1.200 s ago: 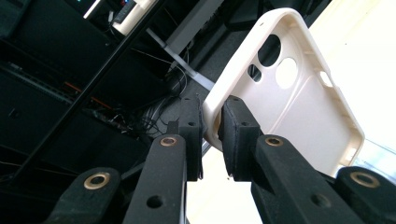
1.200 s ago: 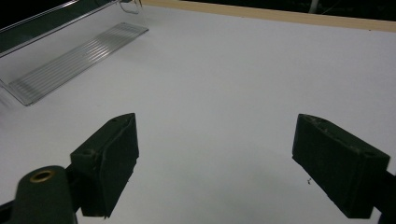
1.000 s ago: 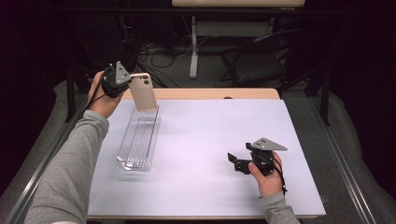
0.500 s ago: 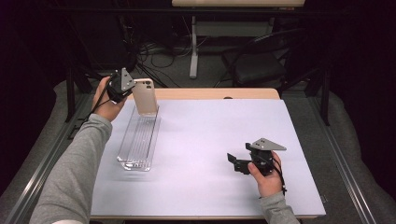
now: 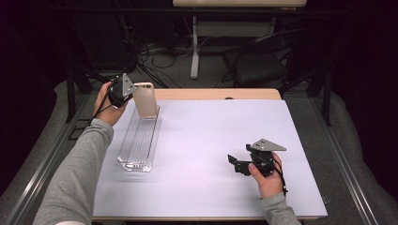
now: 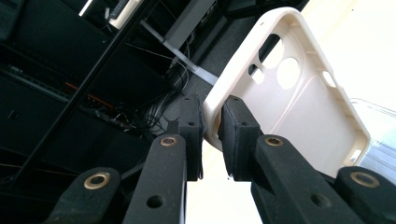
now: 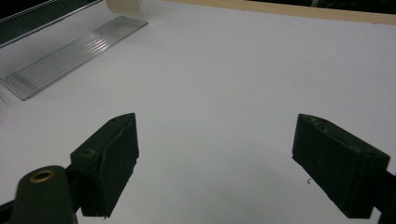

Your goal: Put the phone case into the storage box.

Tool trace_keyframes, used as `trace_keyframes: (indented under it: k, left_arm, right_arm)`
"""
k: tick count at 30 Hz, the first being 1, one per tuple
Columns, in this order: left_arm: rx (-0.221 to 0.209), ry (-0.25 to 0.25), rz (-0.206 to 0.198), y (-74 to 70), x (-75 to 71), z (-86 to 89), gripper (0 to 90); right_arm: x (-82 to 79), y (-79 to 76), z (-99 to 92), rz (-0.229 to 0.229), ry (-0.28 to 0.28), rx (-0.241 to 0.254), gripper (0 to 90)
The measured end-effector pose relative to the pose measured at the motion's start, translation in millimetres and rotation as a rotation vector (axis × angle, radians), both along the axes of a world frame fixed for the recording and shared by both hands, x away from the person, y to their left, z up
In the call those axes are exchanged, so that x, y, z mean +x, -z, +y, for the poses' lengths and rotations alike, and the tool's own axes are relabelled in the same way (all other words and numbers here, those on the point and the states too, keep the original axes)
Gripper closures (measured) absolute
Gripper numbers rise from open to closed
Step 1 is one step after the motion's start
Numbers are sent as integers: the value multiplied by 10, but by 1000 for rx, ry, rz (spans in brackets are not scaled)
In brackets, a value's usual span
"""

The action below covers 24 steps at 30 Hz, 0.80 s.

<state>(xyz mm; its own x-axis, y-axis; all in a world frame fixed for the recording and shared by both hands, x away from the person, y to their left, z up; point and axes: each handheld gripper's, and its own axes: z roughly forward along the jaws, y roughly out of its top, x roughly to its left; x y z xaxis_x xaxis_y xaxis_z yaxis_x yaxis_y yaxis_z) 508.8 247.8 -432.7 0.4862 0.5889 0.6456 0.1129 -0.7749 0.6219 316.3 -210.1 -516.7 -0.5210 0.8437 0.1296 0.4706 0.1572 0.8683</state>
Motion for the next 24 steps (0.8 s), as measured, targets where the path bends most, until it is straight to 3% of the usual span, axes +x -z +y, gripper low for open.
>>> trace_keyframes:
  k: [24]
  left_arm:
    - [13, 10, -4, 130, 33, -1, 793]
  right_arm:
    - [13, 44, 15, 18, -4, -2, 142]
